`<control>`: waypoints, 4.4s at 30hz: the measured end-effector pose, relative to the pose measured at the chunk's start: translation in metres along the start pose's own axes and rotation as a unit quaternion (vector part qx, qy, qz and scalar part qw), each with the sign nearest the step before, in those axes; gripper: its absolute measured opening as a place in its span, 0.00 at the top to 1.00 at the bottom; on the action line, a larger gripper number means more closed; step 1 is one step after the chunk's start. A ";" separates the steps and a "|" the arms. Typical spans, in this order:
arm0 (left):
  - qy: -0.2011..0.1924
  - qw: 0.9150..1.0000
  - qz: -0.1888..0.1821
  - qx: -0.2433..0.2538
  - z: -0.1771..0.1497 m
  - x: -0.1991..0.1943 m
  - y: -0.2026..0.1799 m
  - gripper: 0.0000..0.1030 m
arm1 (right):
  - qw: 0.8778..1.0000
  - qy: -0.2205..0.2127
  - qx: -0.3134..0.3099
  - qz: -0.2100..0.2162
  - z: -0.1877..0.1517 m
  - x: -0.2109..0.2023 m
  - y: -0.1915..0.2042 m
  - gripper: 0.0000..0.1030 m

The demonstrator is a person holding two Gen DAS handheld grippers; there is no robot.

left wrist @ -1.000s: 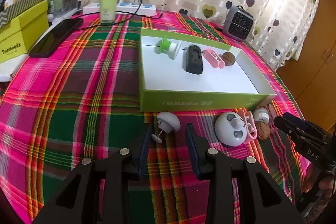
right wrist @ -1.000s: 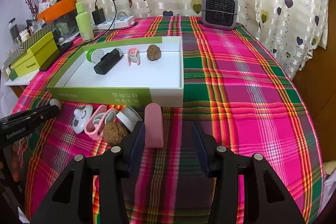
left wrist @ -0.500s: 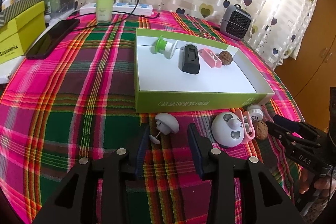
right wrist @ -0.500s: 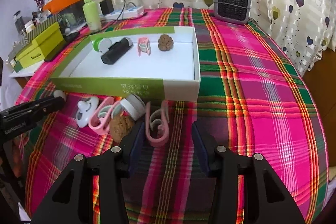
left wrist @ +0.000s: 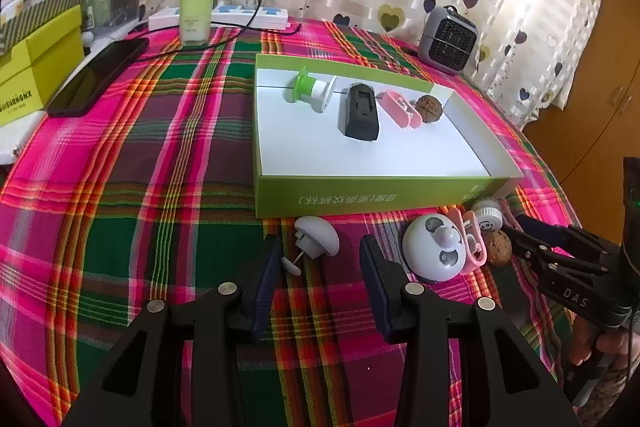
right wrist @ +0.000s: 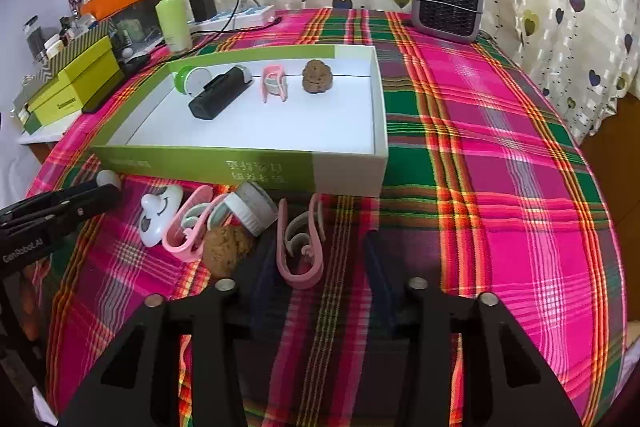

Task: Organize objects
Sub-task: 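Grasp the pink plastic clip with the right gripper while the left gripper approaches the white knob, then close the left gripper on the white mushroom-shaped knob and lift it, then carry the pink clip and white knob into the white box with both grippers, then lower both items into the box and open both grippers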

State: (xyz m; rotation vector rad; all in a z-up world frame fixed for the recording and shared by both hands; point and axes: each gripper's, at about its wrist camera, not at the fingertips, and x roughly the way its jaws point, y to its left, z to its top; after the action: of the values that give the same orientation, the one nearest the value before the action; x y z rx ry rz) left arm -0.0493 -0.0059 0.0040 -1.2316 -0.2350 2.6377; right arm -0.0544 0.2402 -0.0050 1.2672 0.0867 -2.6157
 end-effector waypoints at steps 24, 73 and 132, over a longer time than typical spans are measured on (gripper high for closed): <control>0.000 1.000 0.021 0.010 -0.002 -0.003 0.000 0.74 | 0.999 -0.005 0.033 0.002 -0.003 -0.003 -0.009 0.77; -0.037 0.999 0.000 0.013 0.049 -0.015 -0.016 0.74 | 0.997 -0.040 -0.006 0.071 0.052 -0.008 0.031 0.77; 0.009 0.999 0.033 0.029 0.090 0.062 -0.013 0.74 | 0.997 0.019 -0.030 0.073 0.090 0.071 0.039 0.77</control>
State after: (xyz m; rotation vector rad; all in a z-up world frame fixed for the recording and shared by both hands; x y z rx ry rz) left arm -0.1561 0.0188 0.0186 -1.2648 -0.1141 2.6678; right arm -0.1572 0.1749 -0.0024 1.2549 0.0767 -2.4476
